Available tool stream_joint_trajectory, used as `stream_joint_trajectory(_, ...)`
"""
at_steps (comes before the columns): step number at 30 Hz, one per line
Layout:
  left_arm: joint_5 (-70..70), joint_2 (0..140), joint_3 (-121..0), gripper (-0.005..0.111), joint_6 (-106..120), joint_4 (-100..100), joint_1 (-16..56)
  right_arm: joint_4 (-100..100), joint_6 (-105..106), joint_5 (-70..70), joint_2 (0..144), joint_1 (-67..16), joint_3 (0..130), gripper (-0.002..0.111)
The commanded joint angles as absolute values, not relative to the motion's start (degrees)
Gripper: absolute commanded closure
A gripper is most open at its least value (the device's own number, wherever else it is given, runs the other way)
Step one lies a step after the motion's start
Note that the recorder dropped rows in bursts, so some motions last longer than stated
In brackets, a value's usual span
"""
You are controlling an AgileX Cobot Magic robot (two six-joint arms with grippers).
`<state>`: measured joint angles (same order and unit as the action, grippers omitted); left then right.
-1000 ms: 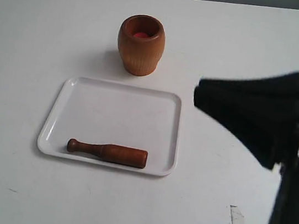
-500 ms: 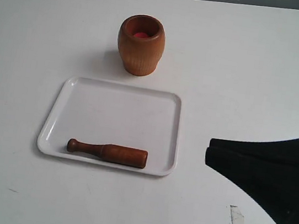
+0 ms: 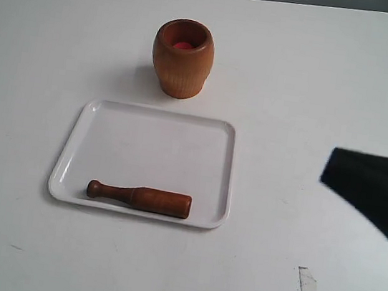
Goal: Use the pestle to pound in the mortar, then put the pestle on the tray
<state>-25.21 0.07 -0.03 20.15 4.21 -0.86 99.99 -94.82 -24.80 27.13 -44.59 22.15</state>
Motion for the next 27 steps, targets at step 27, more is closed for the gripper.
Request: stream_joint_trajectory(27, -25.03, 0.00, 0.00, 0.107, 19.68, 3.79, -0.42, 93.29, -96.21, -15.07, 1.03, -6.70, 2.48, 0.108)
